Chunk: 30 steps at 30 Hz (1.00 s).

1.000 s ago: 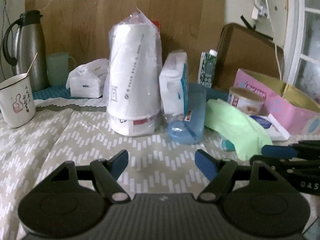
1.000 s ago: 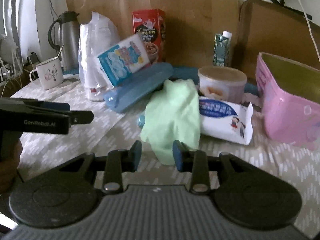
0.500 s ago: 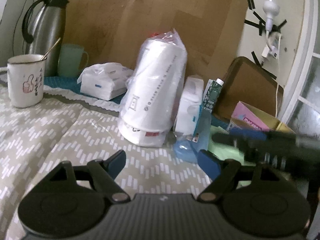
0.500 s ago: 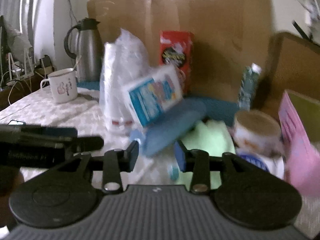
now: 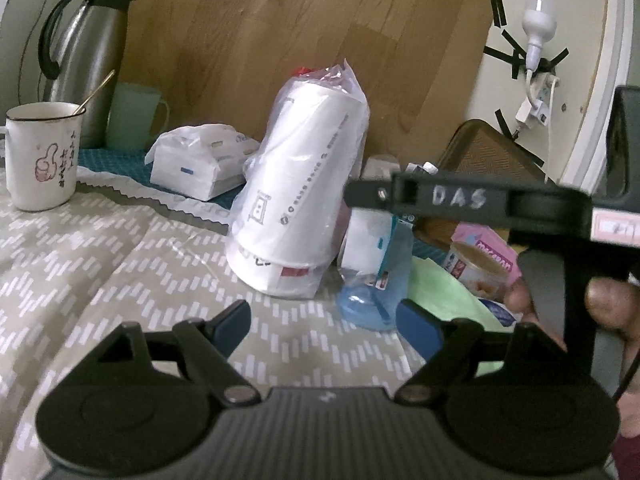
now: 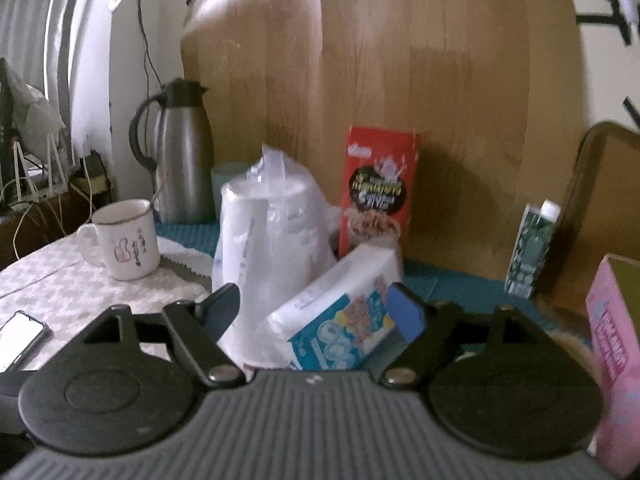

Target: Organize soft objects

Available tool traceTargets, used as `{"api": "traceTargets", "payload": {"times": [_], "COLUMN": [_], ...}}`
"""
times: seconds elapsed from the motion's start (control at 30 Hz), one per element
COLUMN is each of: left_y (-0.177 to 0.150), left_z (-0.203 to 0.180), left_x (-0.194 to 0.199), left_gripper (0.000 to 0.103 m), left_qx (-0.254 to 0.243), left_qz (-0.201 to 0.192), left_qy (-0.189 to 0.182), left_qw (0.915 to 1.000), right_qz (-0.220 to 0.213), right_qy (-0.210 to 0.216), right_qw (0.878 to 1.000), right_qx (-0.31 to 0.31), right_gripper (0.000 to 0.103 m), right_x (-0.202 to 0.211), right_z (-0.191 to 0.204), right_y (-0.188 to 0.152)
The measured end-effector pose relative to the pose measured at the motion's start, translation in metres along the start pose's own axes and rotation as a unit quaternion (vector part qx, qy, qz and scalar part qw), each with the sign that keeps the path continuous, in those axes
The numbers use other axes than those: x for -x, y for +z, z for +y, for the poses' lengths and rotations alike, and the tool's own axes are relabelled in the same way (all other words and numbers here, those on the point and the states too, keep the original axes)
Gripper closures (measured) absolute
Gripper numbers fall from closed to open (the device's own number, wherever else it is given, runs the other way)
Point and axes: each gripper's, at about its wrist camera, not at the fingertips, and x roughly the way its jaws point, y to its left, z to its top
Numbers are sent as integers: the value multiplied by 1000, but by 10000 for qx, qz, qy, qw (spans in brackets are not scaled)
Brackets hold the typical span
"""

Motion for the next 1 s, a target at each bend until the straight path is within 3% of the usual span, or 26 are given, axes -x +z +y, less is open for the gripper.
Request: {"api": "traceTargets", "payload": {"times": [0.03,0.07,0.2,0.4,0.47,0.57,0.7,0.8,0.9,1.0], "left_y": [0,0,2,2,3,3,4,4,3,2], "left_z": [1,2,6,8,8,10,12,12,9,4], "left_x": [0,-1,-3,-4,-4,-5,-7,-8,-9,-9], "left_gripper": [20,20,20,20,20,17,14,14,14,14], "left_qx": [21,45,140,233,252,305,397,390,289,153], "left_qz": [12,23,67,117,127,175,222,276,332,353], "left_qy": [-20,-38,-108,-153,-170,-200,-187,-119,-53,10], "left_qw": [10000,10000,9998,9995,9995,9992,9988,9988,9990,9993], "right_qz": [57,115,-71,-254,-370,-295,27,319,275,266], "right_qy": [-9,11,-88,-39,304,1245,1558,1262,786,-136], "right_qw": [10000,9999,9997,9961,9915,9738,9545,9511,9529,9643], "right_qx": [-1,-26,-239,-845,-1213,-1883,-2543,-2799,-2915,-2633], "right_gripper": [49,56,72,74,74,74,73,73,68,49], "right_x": [-1,-1,18,60,80,104,120,121,128,131], "right_z": [0,-2,-13,-42,-52,-72,-91,-99,-109,-112], "right_y": [-1,-3,-9,-23,-32,-51,-84,-103,-110,-110]}}
